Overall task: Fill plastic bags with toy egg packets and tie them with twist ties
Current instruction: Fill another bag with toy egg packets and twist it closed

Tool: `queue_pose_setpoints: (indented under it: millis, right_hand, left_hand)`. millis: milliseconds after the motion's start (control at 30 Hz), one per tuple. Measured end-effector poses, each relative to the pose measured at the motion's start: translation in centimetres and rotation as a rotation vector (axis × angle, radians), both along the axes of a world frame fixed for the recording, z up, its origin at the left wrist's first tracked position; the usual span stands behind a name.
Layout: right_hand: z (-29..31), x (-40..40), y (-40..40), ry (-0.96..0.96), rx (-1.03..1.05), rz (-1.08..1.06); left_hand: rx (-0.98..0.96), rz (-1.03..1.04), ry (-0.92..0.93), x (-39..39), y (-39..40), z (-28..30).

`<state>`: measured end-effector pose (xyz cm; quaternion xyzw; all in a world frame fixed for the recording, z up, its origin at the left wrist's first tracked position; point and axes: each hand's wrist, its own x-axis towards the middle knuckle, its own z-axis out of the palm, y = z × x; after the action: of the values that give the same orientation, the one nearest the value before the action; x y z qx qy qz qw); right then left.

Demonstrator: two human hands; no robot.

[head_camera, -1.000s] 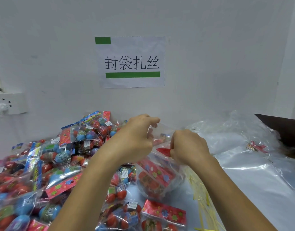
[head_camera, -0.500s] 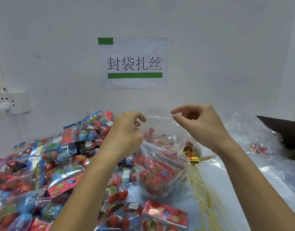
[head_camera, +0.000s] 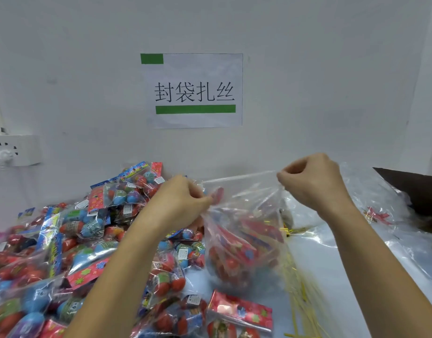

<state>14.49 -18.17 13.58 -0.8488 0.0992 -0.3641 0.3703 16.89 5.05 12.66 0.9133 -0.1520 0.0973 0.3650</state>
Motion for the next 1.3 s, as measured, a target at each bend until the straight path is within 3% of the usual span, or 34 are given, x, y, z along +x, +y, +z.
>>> queue_pose_setpoints:
  millis: [100, 233, 367, 667, 767, 833, 933, 1067, 1100, 1200, 1300]
  right_hand:
    - [0.2, -0.2, 0.4, -0.082, 0.068, 0.065]
    - [0.3, 0.0, -0.1, 0.027, 0.213, 0.192]
    - [0.7, -0.2, -1.6, 0.021, 0.294, 0.219]
    - [0.3, -0.1, -1.6, 0.016, 0.468, 0.314]
    - [0.2, -0.3, -1.7, 0.032, 0.525, 0.36]
    - [0.3, -0.3, -1.6, 0.045, 0.563, 0.387]
    - [0.4, -0.4, -1.5, 0.049, 0.6, 0.414]
    - [0.4, -0.3, -1.2, 0.052, 0.619, 0.436]
    - [0.4, -0.3, -1.2, 0.053, 0.623, 0.439]
    - [0.4, -0.3, -1.0, 0.055, 0.648, 0.451]
    - [0.3, -0.2, -0.9, 0.045, 0.678, 0.471]
  left_hand:
    - [-0.157, 0.037, -0.113, 0.2, -0.3, 0.1]
    - [-0.24, -0.104, -0.013, -0.2, -0.4, 0.0]
    - [-0.368, -0.177, -0.06, -0.1, 0.3, 0.3]
    - [-1.014, -0.104, 0.044, 1.0, 0.5, 0.6]
    - [-1.289, -0.197, 0.157, 1.3, 1.3, 0.9]
    - [-1.358, -0.229, 0.212, 1.5, 2.0, 0.7]
    - [-1.078, -0.136, 0.207, 2.3, 3.4, -0.2]
    - [-0.122, -0.322, 0.328, 2.6, 5.2, -2.0]
    - [0.034, -0.386, 0.373, 2.5, 4.9, -2.5]
    - [0.135, -0.429, 0.375, 2.2, 2.4, -3.9]
    - [0.019, -0.423, 0.295, 2.6, -0.3, -5.8]
